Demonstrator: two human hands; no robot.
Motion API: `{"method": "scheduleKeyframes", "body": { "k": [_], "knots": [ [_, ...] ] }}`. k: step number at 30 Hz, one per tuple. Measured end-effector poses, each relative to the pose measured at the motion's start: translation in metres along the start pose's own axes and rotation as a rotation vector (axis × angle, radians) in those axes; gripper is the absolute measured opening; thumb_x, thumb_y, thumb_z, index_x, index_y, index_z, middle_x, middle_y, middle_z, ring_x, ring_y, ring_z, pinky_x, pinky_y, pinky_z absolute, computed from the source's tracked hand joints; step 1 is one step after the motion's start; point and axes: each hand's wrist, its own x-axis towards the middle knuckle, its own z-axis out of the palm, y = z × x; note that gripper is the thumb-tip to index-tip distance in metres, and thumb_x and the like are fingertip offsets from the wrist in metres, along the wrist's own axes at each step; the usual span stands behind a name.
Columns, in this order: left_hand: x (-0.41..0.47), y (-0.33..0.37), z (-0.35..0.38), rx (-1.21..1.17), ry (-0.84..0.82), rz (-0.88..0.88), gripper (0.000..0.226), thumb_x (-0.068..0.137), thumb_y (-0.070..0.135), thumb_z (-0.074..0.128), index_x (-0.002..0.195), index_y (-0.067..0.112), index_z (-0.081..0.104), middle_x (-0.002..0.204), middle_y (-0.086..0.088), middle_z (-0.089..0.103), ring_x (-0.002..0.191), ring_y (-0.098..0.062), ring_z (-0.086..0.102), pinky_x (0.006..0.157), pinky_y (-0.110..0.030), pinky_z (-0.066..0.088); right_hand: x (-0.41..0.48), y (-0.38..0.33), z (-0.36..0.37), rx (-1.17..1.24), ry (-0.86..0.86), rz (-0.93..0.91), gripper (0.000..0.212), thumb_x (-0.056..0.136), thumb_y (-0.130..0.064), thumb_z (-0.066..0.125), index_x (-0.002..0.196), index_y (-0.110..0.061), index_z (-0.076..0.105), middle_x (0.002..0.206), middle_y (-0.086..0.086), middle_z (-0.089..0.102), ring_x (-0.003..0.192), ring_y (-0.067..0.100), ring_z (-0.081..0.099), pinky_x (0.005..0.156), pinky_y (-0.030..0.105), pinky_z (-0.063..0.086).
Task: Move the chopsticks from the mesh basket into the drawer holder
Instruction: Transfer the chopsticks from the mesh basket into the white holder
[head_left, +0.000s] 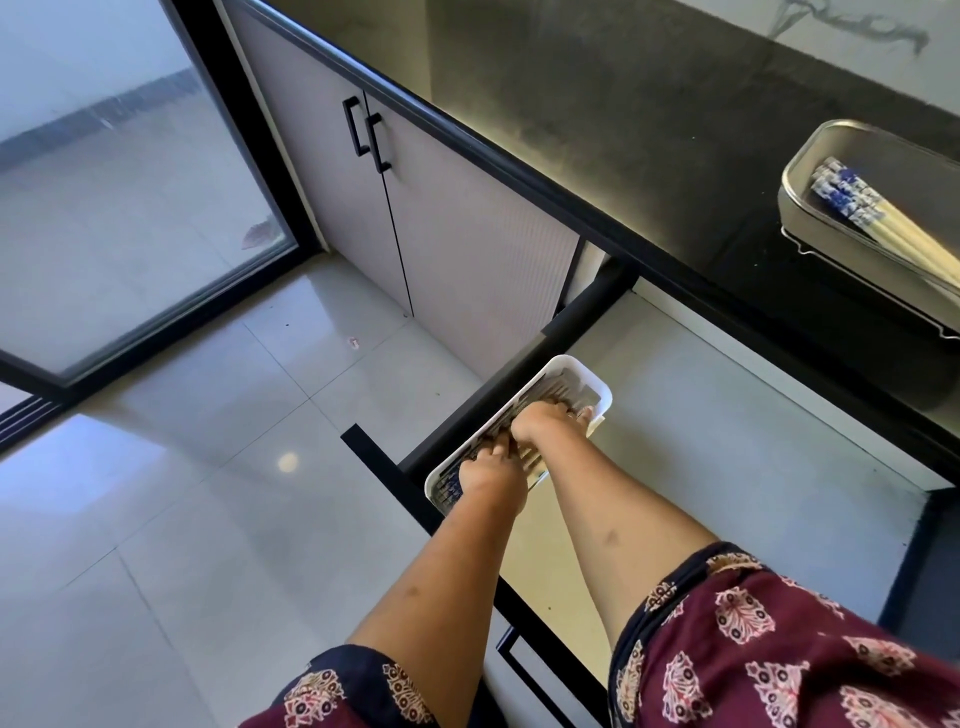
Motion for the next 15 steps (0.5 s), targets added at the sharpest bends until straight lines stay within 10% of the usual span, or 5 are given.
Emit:
{"method": "scheduleKeyframes", "body": {
  "k": [11,15],
  "knots": [
    [-0.007,0.004,-0.014,0.107,-0.137,-0.115,0.059,0.096,0.016,0.041,0.151,0.016,0.019,0.156,-0.005,0.023,0.142,-0.027,0.024,0.112,-0.043,0.029,-0.02,0.003,0.003,-0.155,0.037,-0.128,0.039,0.092,-0.024,0.041,0.123,-0.014,0.062,0.132,0.008,0.059,0.138,0.028,0.037,0.115,0.055,-0.008],
    [-0.017,0.015,-0.036,0.124,-0.121,-0.068,0.046,0.096,0.019,0.041,0.142,0.012,0.04,0.141,-0.007,0.045,0.13,-0.026,0.042,0.102,-0.035,0.039,-0.038,0.017,-0.008,0.014,0.301,-0.126,0.032,0.095,-0.019,0.039,0.111,-0.014,0.066,0.115,0.006,0.068,0.122,0.025,0.053,0.118,0.048,0.009]
  ]
}}
